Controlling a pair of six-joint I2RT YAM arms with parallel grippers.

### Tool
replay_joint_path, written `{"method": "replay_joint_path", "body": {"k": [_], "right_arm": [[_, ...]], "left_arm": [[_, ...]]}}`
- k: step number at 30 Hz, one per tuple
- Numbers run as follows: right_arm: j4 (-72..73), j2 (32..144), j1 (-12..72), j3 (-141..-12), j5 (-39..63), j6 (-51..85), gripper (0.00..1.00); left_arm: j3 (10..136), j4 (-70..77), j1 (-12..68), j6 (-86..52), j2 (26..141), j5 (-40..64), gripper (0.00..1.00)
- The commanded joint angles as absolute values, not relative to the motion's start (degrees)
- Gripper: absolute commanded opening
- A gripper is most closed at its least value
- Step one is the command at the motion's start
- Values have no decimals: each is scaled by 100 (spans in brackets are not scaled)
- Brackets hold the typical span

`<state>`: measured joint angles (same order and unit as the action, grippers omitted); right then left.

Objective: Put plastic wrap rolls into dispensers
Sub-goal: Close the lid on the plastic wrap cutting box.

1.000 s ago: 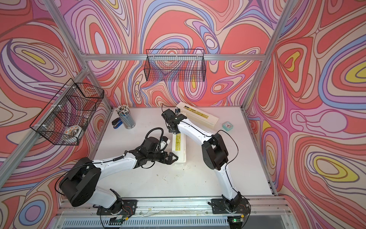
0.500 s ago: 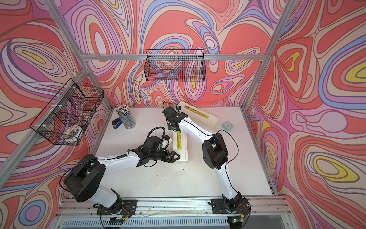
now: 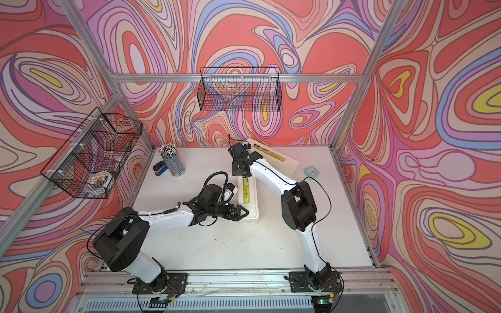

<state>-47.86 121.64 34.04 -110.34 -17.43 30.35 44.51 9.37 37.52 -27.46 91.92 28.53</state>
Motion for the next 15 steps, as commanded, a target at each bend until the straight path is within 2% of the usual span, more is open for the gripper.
{"method": "replay_joint_path", "body": {"k": [1, 6, 9, 15], "right_arm": [[-4450, 11181, 3091, -10081, -950, 2821, 97], [-3530, 10191, 2685, -8417, 152, 2713, 91], [-3268, 10187, 2657, -7983, 907, 2520, 88], [-2759, 9686, 2646, -6979, 1304, 2874, 83]], "left_arm": [[4299, -40, 3744, -2685, 9606, 2071, 97], [4333, -105, 3744, -2808, 9633, 2126, 97], [4346, -118, 3740, -2870, 9680, 2132, 97], [4346, -93, 3744, -3035, 9811, 2133, 96]]}}
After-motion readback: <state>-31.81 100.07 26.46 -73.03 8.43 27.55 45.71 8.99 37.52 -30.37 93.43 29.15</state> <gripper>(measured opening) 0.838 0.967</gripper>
